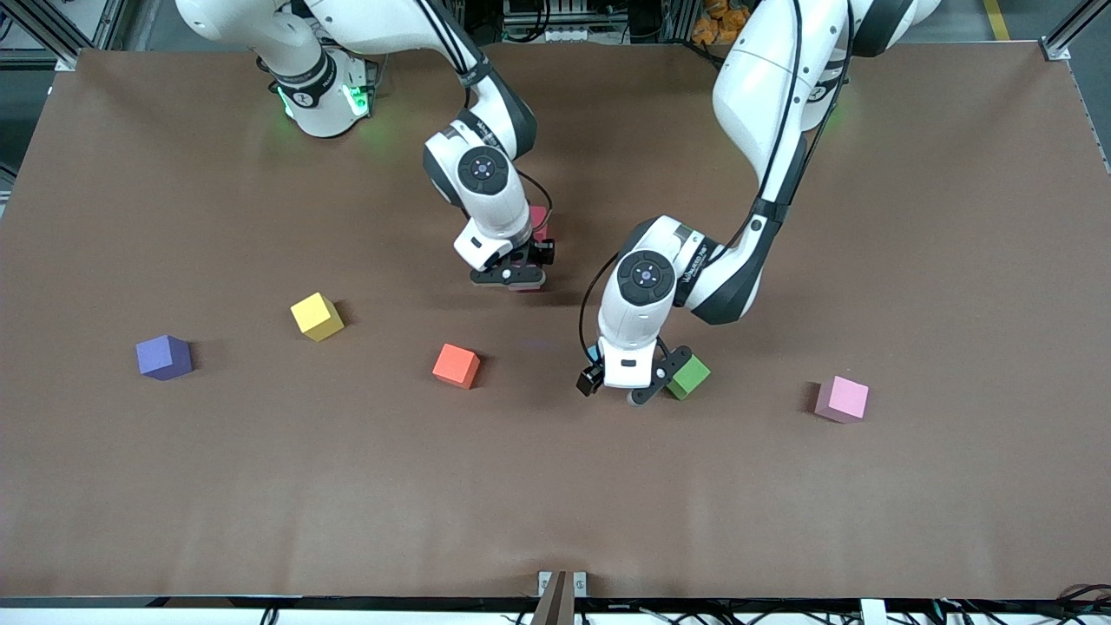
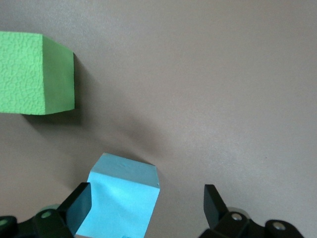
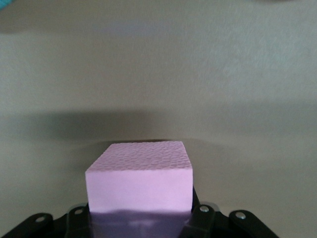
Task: Arrange blocks into number 1
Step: 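Place the lilac cube against the red cube with the right gripper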
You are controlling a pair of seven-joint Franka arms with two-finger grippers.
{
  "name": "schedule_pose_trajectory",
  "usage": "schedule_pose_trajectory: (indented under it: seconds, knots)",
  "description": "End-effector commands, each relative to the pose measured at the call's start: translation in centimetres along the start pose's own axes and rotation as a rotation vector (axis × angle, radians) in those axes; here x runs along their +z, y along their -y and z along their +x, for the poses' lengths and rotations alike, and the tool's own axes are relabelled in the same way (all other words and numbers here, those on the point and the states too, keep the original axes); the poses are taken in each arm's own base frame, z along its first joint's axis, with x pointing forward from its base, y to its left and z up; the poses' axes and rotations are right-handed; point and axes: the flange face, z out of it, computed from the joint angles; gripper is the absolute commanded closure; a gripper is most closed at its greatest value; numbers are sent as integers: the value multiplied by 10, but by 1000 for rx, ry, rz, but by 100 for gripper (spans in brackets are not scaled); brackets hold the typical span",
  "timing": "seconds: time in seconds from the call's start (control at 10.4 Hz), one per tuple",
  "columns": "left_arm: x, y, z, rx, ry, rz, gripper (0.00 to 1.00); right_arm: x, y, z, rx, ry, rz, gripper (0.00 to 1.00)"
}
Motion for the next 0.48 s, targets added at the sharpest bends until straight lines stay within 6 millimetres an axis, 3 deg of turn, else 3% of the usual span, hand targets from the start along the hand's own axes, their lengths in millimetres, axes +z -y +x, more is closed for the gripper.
schedule_pose_trajectory:
  seconds: [0.0,0.39]
  knots:
    - [1,-2,-1,-31,20,16,0,8,7,-12,26,14,-9,36]
    - [12,8,-7,-17,37,98,0,19,12,-34,37,34,-34,36]
